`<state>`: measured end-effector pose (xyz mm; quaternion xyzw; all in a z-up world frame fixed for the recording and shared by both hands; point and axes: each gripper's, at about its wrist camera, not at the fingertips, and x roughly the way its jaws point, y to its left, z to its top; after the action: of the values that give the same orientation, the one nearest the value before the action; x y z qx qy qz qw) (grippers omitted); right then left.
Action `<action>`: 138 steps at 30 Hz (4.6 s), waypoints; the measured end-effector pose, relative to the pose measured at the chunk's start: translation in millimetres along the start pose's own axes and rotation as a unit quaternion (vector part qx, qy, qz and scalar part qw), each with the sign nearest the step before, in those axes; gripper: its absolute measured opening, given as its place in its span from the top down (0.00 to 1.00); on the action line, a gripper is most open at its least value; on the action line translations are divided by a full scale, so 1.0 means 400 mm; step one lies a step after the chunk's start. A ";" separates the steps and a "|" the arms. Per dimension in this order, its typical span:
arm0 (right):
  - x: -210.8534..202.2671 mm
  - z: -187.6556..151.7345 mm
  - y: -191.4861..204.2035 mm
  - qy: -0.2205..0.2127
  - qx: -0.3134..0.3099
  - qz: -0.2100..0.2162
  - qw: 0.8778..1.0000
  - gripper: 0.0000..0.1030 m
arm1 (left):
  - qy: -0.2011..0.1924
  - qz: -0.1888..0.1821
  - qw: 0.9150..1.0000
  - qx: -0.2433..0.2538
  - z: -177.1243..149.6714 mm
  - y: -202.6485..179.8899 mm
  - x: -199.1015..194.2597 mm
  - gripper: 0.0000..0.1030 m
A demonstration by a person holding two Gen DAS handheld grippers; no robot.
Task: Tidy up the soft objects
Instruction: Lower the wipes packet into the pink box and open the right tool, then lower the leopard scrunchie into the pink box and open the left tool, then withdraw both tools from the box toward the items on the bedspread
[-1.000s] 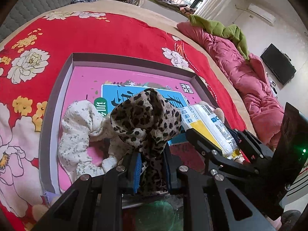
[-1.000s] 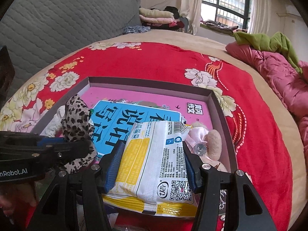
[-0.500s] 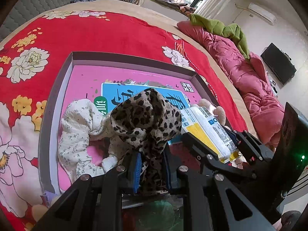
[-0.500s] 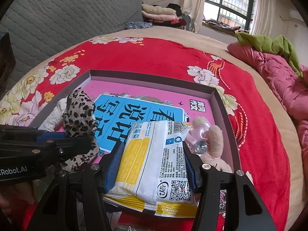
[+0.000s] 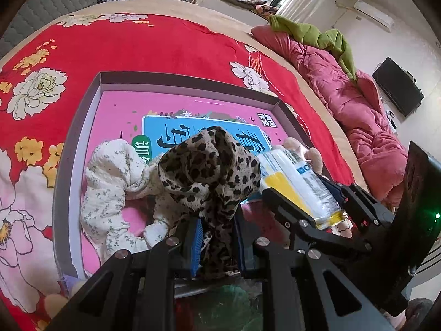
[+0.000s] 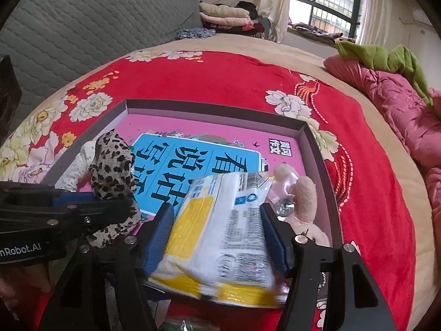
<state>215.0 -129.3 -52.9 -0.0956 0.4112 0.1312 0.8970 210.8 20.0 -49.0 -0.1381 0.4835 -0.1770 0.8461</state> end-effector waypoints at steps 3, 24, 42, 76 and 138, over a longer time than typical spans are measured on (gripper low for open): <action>-0.004 -0.001 0.004 0.002 -0.008 -0.007 1.000 0.35 | 0.002 0.000 1.000 0.000 -0.004 -0.004 -0.002 0.80; -0.168 0.000 -0.077 -0.052 0.061 -0.019 0.997 0.33 | 0.017 0.005 1.000 0.014 -0.002 -0.013 -0.017 0.68; -0.204 -0.017 -0.090 -0.056 0.062 -0.043 0.996 0.28 | 0.024 -0.009 0.999 0.032 -0.007 -0.012 -0.039 0.41; -0.236 -0.023 -0.095 -0.071 0.069 -0.047 0.994 0.27 | -0.086 0.000 0.996 -0.013 0.026 0.053 -0.199 0.35; -0.464 -0.228 -0.142 -0.104 0.069 -0.029 0.992 0.27 | -0.089 0.115 0.989 -0.041 -0.210 -0.018 -0.391 0.35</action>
<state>51.4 -237.9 33.6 -0.0312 0.3210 0.0857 0.9427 63.4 76.0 32.6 -0.1317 0.4253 -0.0459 0.8942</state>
